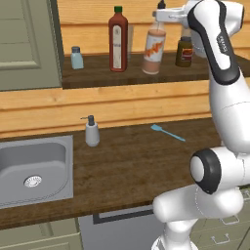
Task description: Put the shaker and condiment bottle from the counter next to their counterparts in the cabinet.
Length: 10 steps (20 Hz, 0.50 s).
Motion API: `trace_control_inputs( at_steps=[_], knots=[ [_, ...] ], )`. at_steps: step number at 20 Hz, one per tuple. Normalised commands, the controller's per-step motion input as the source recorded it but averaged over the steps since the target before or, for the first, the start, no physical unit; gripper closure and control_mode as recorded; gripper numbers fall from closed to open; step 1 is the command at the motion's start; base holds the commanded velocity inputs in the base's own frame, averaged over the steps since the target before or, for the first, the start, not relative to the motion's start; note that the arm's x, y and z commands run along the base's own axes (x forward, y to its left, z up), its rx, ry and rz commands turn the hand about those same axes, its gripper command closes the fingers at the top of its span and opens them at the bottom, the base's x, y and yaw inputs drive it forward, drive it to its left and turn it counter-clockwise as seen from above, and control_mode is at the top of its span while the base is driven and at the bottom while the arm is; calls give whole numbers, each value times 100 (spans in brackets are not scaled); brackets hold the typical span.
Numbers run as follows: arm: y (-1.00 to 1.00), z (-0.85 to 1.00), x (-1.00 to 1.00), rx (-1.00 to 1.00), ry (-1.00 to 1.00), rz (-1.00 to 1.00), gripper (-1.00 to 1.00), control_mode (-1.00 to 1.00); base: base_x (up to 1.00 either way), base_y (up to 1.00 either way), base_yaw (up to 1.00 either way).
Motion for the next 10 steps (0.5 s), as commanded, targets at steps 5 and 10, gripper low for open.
trace_control_inputs(
  at_steps=[5, 10],
  knots=[
    [3, 0, 14, 3, 0, 0, 100, -100, 0, 0, 0],
    [2, -1, 12, 0, 0, 0, 100, -100, 0, 0, 0]
  ],
)
